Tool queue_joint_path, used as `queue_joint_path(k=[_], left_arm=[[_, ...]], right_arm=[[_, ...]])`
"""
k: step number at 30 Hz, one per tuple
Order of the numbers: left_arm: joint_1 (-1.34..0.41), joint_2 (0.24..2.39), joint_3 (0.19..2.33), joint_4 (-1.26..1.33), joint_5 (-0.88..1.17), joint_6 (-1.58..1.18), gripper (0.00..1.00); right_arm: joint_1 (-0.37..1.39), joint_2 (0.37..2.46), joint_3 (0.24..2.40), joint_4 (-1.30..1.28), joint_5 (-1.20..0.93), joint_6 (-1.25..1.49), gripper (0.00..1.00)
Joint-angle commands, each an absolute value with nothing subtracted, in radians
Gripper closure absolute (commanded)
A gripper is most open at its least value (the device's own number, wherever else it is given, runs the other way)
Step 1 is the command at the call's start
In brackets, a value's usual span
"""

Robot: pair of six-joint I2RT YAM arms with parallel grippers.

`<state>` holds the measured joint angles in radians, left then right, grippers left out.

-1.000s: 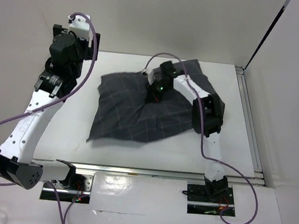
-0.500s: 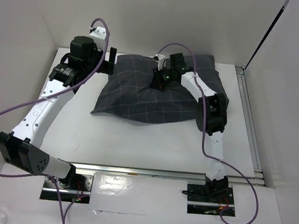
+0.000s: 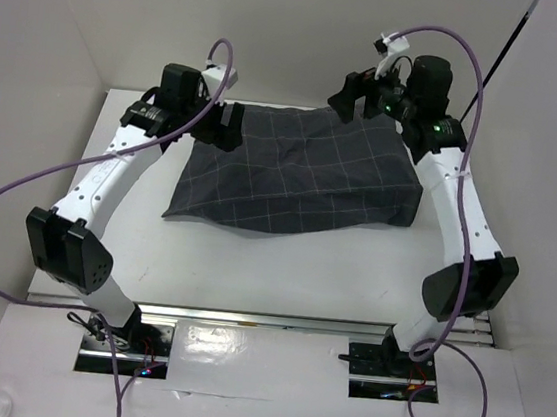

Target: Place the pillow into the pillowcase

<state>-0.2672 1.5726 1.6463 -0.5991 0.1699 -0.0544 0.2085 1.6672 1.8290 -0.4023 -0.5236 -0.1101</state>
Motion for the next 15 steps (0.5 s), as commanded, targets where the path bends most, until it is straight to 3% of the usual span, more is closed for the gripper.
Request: queue_joint_path(k=[1,11,15], left_arm=[[-0.268,1.597,1.723,-0.618,0.259,-0.069,0.0],[-0.287,1.62,1.697,-0.589,0.399,-0.054,0.0],[-0.296,1.62,1.678,-0.589,0.353,-0.064,0.0]], right_arm=[[0.222,1.637,1.726,-0.439,-0.326,-0.14,0.0],[0.092,1.485,1.453,-0.452,-0.281,-0.129,0.0],[0.048,1.462,1.378,-0.453,-0.281,-0.12,0.0]])
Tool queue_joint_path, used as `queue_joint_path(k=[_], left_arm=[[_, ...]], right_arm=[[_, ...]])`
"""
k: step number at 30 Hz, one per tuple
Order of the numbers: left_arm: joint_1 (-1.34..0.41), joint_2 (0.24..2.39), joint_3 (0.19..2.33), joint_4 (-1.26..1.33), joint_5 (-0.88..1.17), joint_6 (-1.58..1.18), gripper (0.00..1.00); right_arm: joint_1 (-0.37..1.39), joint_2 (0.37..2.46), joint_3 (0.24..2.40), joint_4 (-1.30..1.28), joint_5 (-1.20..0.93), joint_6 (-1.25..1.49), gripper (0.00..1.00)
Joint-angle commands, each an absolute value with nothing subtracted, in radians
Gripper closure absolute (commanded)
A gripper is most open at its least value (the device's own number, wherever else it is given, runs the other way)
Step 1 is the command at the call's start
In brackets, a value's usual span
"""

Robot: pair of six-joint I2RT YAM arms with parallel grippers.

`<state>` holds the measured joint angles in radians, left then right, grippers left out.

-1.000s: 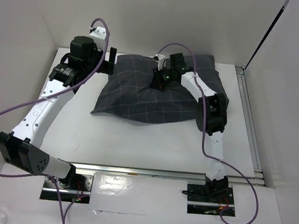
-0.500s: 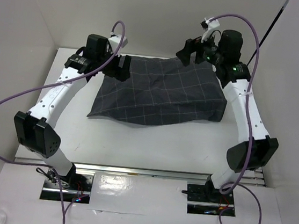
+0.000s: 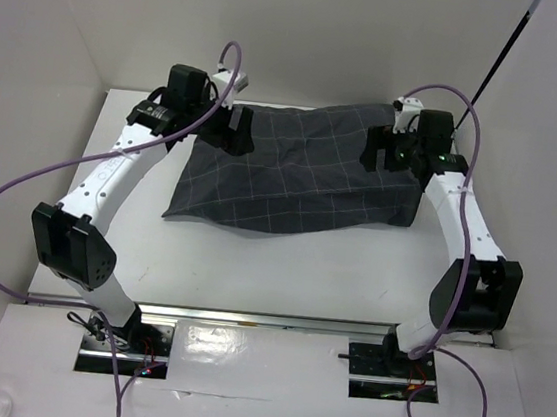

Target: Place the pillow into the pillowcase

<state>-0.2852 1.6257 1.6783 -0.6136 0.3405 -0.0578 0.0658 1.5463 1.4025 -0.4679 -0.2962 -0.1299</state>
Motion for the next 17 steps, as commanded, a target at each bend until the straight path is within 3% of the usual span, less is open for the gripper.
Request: queue_joint_path(k=[1,17], left_arm=[[-0.296,1.62,1.668,-0.589,0.336,-0.078,0.0],[-0.296,1.577,1.606,-0.557,0.212,-0.077,0.0]], right_arm=[[0.032,1.453,1.368,-0.453,-0.281,-0.12,0.0],[-0.011,1.443,1.37,-0.453,-0.291,-0.11,0.0]])
